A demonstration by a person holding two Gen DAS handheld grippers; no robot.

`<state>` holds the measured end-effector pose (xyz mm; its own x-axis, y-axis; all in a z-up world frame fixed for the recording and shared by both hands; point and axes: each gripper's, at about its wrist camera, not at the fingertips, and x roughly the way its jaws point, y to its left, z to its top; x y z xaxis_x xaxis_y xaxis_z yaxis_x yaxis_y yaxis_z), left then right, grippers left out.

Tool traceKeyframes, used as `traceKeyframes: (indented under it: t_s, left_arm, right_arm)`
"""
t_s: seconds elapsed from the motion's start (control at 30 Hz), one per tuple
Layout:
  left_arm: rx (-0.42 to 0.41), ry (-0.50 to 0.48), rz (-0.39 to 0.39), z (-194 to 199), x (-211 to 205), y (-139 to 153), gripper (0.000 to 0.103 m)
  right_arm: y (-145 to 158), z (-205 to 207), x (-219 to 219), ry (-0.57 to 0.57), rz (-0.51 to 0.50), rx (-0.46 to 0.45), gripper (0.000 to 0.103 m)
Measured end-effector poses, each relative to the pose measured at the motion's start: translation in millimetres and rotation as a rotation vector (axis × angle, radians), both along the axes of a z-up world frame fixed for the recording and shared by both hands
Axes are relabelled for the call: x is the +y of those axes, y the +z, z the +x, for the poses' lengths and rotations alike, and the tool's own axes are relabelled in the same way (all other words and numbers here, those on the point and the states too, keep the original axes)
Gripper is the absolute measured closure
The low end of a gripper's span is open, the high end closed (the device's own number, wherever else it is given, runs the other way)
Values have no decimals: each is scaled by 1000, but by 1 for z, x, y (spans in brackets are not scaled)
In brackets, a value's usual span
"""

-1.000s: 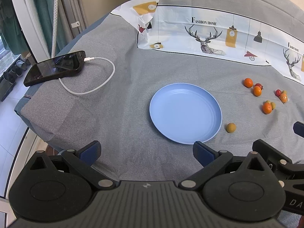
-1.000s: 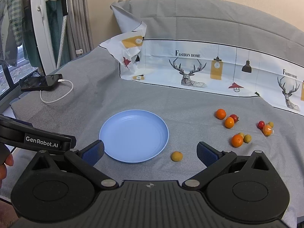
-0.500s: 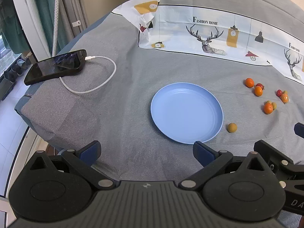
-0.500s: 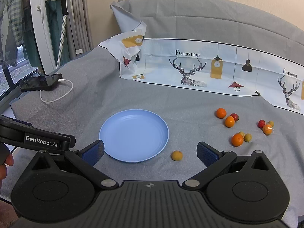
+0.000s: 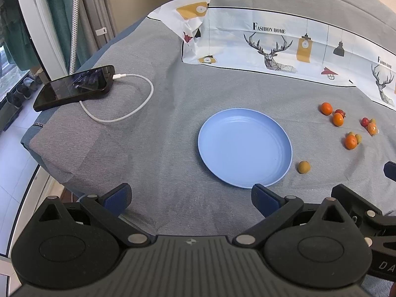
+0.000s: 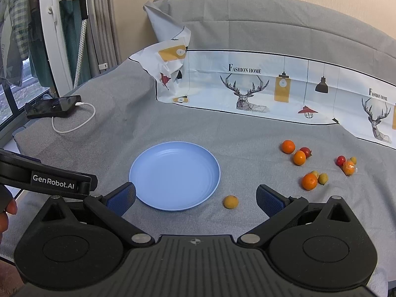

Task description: Organize fruits

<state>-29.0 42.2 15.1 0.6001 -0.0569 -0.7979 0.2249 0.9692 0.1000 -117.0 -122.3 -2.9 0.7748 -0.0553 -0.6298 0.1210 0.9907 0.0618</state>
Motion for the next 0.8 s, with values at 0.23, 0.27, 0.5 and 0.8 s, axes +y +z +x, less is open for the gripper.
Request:
traceKeyframes:
  t_s: [0.23, 0.27, 0.5, 0.8]
  left_arm:
    - [3, -2, 3, -1, -1, 0, 0]
    - [4, -1, 3, -1, -1, 0, 0]
    - [7, -2, 6, -1, -3, -1, 0]
    - [5, -2, 7, -2, -3, -2, 0]
  right_arm:
    - [0, 0, 0, 1, 4, 42, 0]
    - [0, 0, 0, 1, 3, 43, 0]
    - [-1, 1, 1, -2, -7, 18, 0]
    - [-2, 0, 1, -1, -3, 5, 0]
